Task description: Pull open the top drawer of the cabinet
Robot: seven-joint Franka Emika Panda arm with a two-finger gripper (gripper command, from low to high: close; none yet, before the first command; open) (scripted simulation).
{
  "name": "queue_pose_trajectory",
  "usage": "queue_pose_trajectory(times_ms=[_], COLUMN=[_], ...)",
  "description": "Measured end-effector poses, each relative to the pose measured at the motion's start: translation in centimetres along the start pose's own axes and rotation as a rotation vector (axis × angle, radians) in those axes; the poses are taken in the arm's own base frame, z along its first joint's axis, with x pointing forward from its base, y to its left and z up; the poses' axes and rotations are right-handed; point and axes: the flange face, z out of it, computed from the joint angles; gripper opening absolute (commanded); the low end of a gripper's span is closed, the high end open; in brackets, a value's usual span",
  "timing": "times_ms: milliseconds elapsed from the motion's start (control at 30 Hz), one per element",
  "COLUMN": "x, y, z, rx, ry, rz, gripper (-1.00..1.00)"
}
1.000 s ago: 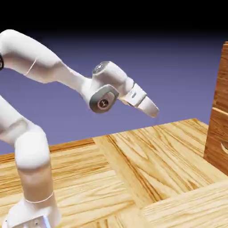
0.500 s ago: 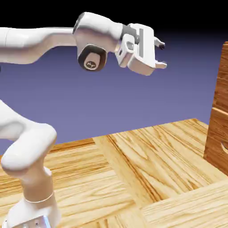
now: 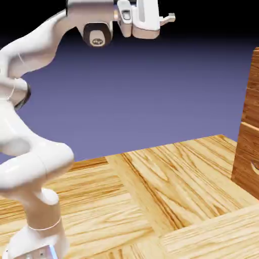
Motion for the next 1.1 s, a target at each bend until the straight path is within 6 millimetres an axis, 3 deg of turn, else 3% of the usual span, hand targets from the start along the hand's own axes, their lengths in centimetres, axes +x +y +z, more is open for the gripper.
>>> queue_pose_trajectory(times_ms=[133,300,467,600,733,833,933,1067,1100], x=[-3.6,-7.5,-9.7,-9.7,-8.0,-5.3,-1.6,4.9,5.6], y=[0.8,3.5,8.0,12.7,18.3,22.8,27.6,34.2,34.8], z=[1.9,6.2,12.2,17.9,24.0,28.5,32.6,37.4,37.8], rx=[0.047,0.067,0.046,0.003,-0.055,-0.105,-0.155,-0.216,-0.221], ry=[-0.042,-0.103,-0.162,-0.201,-0.228,-0.239,-0.242,-0.233,-0.232], rz=[0.048,0.099,0.153,0.208,0.28,0.348,0.429,0.56,0.573], gripper=[0.0,0.0,0.0,0.0,0.0,0.0,0.0,0.0,0.0])
